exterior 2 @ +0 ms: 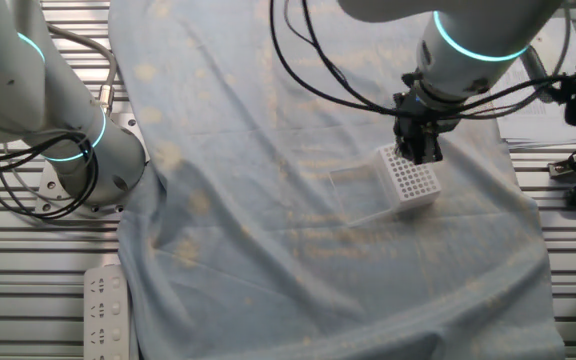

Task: Insert a medium pipette tip into the holder for medium pipette tips

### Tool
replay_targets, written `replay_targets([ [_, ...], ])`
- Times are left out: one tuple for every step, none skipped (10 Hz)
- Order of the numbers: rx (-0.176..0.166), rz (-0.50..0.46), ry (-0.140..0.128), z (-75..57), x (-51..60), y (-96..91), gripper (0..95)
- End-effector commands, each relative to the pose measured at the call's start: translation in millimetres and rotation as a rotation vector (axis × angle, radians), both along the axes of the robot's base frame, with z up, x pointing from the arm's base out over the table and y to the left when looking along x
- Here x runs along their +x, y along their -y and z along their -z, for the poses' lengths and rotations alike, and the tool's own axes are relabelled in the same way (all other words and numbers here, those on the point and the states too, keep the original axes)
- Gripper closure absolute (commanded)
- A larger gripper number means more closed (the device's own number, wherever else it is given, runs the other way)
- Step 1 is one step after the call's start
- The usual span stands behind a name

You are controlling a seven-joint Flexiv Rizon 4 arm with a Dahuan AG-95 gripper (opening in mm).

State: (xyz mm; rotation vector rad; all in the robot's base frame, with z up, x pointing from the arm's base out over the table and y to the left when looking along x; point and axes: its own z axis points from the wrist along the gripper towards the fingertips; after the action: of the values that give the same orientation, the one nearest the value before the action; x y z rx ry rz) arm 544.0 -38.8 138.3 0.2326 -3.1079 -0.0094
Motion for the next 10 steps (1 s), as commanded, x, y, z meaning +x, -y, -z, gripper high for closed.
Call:
replay_targets([
  [0.025, -0.042, -0.059, -9.0, -5.7, 23.3, 95.0],
  [0.026, -0.049, -0.056, -13.3, -11.8, 36.0, 95.0],
  [0.026, -0.052, -0.052, -16.7, -15.9, 44.1, 95.0],
  [0.022, -0.048, -0.056, -19.3, -17.6, 48.2, 95.0],
  [0.022, -0.046, -0.060, -20.8, -19.0, 50.8, 95.0],
  [0.025, -0.046, -0.057, -20.7, -24.5, 55.2, 95.0],
  [0.025, -0.047, -0.051, -19.0, -27.6, 56.8, 95.0],
  [0.024, -0.035, -0.045, -18.2, -30.6, 57.0, 95.0],
  [0.024, -0.003, -0.041, -20.5, -37.2, 56.3, 95.0],
  [0.022, 0.014, -0.041, -23.8, -42.0, 54.8, 95.0],
])
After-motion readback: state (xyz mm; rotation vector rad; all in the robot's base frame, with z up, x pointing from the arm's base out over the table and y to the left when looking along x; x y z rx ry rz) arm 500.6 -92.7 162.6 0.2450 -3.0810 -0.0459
